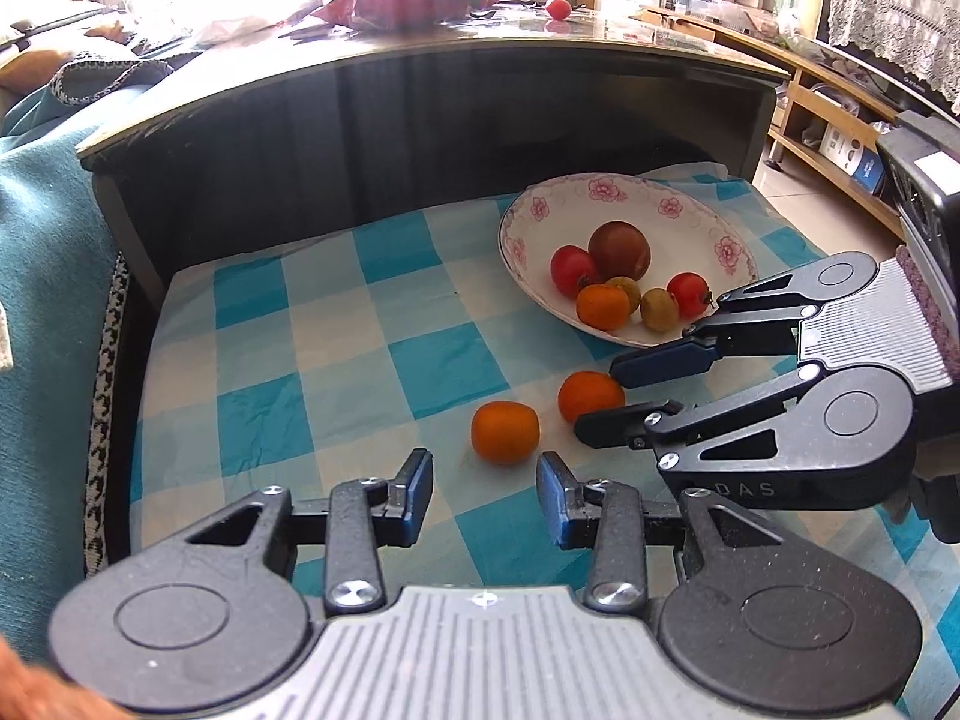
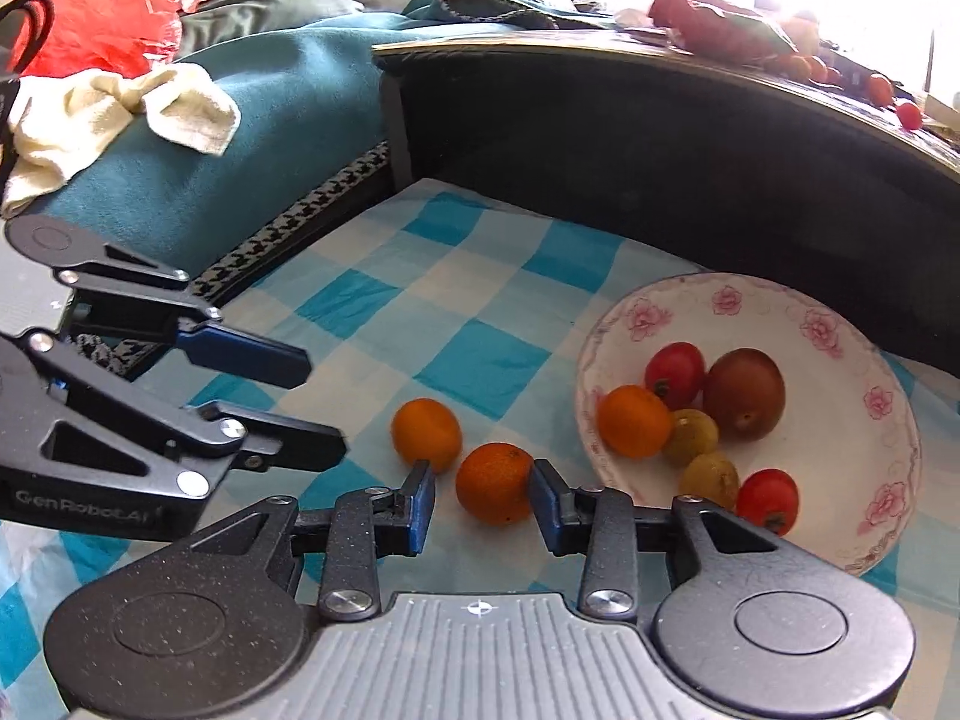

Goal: Organize fruits
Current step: 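Move both grippers toward the remaining tangerines on the cloth, then grasp a tangerine with the left gripper while the right grasps the other tangerine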

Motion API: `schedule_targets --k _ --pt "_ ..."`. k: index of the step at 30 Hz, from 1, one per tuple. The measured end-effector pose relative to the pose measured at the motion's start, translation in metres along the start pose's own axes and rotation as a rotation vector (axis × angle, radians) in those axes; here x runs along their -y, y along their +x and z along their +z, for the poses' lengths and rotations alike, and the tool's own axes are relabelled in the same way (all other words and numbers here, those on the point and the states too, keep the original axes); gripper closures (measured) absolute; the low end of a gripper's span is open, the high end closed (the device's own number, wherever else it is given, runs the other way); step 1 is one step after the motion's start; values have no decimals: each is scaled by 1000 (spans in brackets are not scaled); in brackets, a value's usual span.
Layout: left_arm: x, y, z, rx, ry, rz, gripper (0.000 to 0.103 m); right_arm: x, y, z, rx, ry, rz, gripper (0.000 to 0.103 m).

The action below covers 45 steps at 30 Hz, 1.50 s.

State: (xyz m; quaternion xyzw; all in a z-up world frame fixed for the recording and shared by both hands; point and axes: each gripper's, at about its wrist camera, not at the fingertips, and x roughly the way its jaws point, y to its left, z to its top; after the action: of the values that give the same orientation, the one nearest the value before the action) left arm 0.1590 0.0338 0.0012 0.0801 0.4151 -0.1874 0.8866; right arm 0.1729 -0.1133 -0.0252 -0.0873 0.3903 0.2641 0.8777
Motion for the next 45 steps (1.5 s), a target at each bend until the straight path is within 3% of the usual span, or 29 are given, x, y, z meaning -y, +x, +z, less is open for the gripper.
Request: schedule_targets --k 14,19,25,31,36,45 --pt "1 9 -3 -8 10 -14 56 6 11 -2 -6 18 -52 69" --pt "4 20 -4 -11 33 -25 55 3 10 -1 -22 -2 -92 77" --pt "1 41 0 0 -22 -75 55 6 -13 -6 -52 51 -76 78" --pt "-6 56 1 9 -61 -26 55 1 -46 -26 -105 100 -84 78" --pt "1 58 5 13 -53 -19 62 -3 -66 -40 -120 139 -96 78" --pt "26 34 -12 -56 -19 -24 62 12 -65 -58 -140 177 -140 78"
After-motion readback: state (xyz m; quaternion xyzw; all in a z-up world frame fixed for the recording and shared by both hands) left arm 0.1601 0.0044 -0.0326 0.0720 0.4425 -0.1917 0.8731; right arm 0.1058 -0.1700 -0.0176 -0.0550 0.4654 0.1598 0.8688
